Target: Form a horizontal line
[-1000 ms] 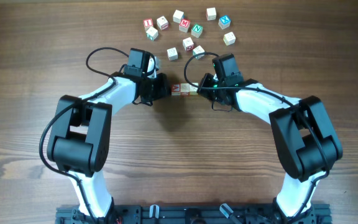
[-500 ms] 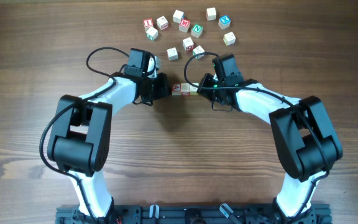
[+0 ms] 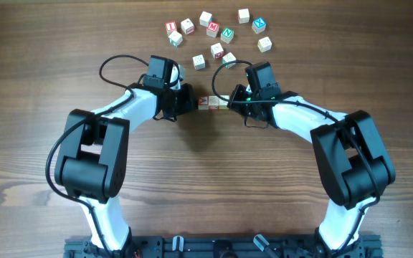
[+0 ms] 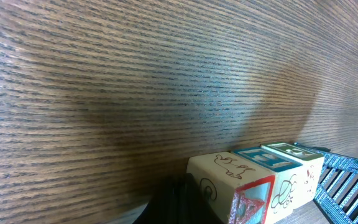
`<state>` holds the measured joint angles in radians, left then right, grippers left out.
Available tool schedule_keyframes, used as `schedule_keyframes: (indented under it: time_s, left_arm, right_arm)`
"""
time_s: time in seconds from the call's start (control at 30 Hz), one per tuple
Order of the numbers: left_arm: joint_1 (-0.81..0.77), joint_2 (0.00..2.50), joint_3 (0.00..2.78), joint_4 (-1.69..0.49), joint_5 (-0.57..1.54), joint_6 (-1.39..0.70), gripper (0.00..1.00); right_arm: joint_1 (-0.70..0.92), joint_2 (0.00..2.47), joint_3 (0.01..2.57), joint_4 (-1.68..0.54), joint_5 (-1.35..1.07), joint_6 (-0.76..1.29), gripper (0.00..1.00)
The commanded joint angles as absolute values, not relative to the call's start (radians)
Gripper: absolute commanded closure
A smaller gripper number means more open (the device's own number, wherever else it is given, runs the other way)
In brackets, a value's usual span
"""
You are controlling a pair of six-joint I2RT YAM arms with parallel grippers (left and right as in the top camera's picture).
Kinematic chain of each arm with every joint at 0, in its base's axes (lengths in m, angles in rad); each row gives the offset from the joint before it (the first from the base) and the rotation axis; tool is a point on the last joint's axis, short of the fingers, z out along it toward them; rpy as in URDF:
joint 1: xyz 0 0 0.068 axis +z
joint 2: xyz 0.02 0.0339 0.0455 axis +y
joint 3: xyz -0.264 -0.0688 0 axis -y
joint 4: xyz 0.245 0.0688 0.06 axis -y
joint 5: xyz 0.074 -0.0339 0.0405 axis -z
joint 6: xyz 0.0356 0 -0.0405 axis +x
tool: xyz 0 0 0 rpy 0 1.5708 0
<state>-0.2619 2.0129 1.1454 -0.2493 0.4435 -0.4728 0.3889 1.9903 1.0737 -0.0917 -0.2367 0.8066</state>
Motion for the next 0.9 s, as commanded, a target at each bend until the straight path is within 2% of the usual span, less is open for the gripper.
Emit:
schedule_keyframes:
  time_s: [0.0,0.87]
  left_arm:
    - [-0.268,2.062,1.126,-0.257,0.403,-0.479,0.96]
    - [-0.268,2.062,1.126,-0.251,0.403,-0.479,0.96]
  right_arm:
    - [0.379,2.077,1.007,-0.128,-0.162,0.781,0.96]
    - [0.378,2.077,1.007,-0.119,-0.156,0.780,0.96]
